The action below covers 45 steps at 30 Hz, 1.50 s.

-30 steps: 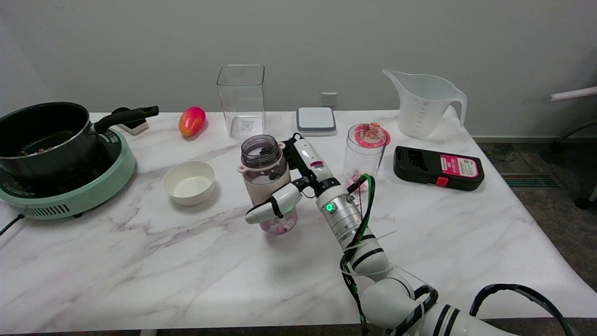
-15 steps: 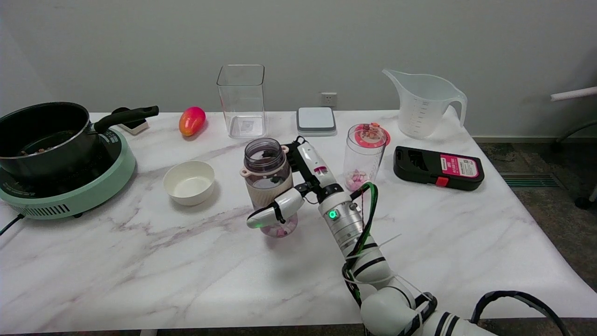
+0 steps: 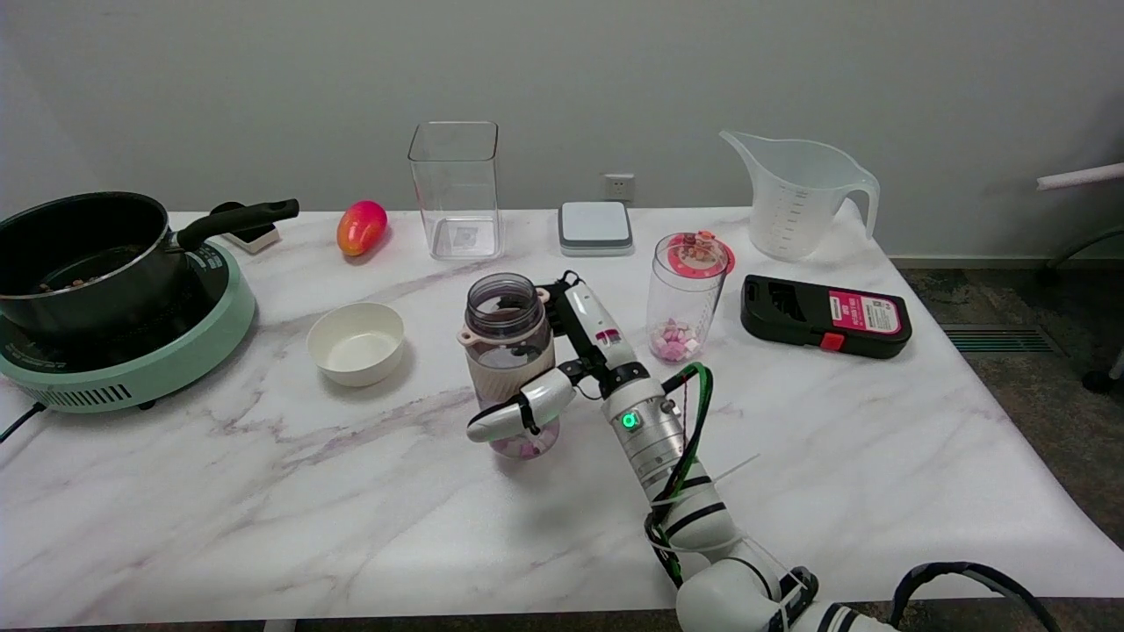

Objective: Place the bottle onto the table.

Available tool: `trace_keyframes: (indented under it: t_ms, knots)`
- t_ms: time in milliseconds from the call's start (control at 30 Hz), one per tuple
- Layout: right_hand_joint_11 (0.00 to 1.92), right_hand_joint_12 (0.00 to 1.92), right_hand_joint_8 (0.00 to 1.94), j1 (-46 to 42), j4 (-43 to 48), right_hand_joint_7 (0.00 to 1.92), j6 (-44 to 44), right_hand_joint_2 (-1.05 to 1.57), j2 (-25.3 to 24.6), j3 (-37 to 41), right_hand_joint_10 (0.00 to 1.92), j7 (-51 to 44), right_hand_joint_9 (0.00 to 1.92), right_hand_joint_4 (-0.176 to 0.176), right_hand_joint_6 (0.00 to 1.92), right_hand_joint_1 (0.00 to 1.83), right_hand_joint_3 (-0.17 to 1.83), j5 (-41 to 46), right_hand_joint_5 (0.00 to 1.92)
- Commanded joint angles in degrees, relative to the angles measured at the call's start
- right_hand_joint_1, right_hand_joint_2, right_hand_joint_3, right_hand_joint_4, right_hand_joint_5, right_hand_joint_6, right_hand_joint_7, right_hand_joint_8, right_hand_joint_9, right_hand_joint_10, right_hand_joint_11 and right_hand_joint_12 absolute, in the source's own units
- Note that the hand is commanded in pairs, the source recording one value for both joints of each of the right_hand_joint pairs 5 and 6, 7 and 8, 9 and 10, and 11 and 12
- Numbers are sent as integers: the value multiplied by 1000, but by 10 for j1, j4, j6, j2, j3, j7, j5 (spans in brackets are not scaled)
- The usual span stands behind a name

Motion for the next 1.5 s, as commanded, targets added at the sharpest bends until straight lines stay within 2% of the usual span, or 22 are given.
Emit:
trace_keyframes:
  t_ms: [33,300,400,533,1000,1167,1233,1300,1367,1433,1467,1500]
  knots:
    - [1342,1342,1802,-1,-41,1802,42,1506,-6,2,1537,41,1537,0,1920,1224,273,-26,1920]
    - [1325,1325,1787,-3,-41,1787,42,1355,-4,2,1510,45,1510,0,1920,1230,317,-26,1920]
    - [1253,1253,1710,-5,-42,1710,42,976,-5,2,1435,47,1435,0,1598,1287,517,-26,1598]
    - [1217,1217,1677,-5,-43,1677,41,835,-5,2,1403,47,1403,0,1451,1295,617,-26,1451]
    - [1176,1176,1648,-7,-56,1648,42,742,-6,1,1369,58,1369,0,1382,1283,676,-32,1382]
    - [1134,1134,1609,-12,-63,1609,53,556,-6,1,1327,59,1327,0,1316,1272,819,-32,1316]
    - [1080,1080,1522,-13,-65,1522,59,399,-6,1,1262,59,1262,0,1149,1269,881,-32,1149]
    - [975,975,1347,-14,-65,1347,62,234,-5,1,1118,59,1118,0,898,1286,827,-32,898]
    - [928,928,1265,-14,-65,1265,63,182,-4,1,1055,59,1055,0,800,1282,787,-32,800]
    - [811,811,1051,-14,-65,1051,66,-7,-4,1,819,59,819,0,672,1293,874,-33,672]
    - [738,738,982,-15,-65,982,67,-95,-4,1,693,59,693,0,629,1291,952,-33,629]
    - [707,707,960,-16,-65,960,68,-133,-4,1,651,59,651,0,606,1290,979,-33,606]
